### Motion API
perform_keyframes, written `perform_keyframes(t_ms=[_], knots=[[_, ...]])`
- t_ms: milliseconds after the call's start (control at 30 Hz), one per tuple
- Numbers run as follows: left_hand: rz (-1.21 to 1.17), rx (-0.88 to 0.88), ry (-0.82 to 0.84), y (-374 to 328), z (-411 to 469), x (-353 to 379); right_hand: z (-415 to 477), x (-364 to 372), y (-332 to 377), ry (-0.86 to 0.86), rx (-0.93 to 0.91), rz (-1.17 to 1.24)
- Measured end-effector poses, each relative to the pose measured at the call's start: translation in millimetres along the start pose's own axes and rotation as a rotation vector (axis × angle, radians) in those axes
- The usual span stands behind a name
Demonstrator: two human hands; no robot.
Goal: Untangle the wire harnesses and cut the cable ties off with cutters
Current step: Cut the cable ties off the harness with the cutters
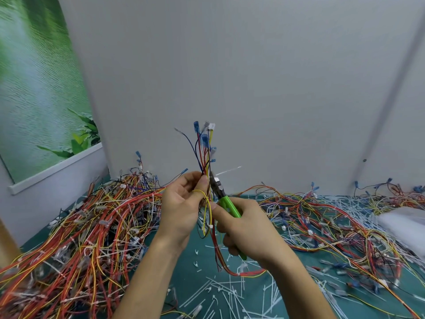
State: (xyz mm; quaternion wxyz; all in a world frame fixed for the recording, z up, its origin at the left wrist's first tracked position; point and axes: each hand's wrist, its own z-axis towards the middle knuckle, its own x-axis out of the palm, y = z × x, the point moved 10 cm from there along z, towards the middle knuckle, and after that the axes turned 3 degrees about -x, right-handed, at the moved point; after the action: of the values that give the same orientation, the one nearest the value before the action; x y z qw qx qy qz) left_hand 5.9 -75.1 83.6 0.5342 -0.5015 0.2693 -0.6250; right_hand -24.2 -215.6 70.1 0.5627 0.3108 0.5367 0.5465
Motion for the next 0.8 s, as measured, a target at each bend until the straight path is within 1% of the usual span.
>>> perform_keyframes(t_ms=[100,167,233,367,467,567,667,800], knots=[[0.035,0.051,0.0,-8,-1,-2,0,4,-8,0.018,0.106,0.338],[0.067,0.068,0.022,-12,-1,-3,3,-10,-12,-0.025,0.165,0.533],[0.051,0.048,0.047,-13,0,-5,6,-33,-15,-0.089,0.178,0.638],[-0.149,-0.073,0.123,-4,4,-4,7,-72,-23,-0.21,0.164,0.581],[-0.267,-0.155,0.207,4,8,0,9,-79,-18,-0.236,0.094,0.508],[-0.378,-0.206,0.32,7,6,12,8,-66,-11,-0.145,0.048,0.387],[-0.472,-0.23,0.4,3,3,22,7,-49,-5,-0.026,0.023,0.363],[-0.591,-0.285,0.362,2,1,22,6,-39,1,0.043,0.004,0.431]])
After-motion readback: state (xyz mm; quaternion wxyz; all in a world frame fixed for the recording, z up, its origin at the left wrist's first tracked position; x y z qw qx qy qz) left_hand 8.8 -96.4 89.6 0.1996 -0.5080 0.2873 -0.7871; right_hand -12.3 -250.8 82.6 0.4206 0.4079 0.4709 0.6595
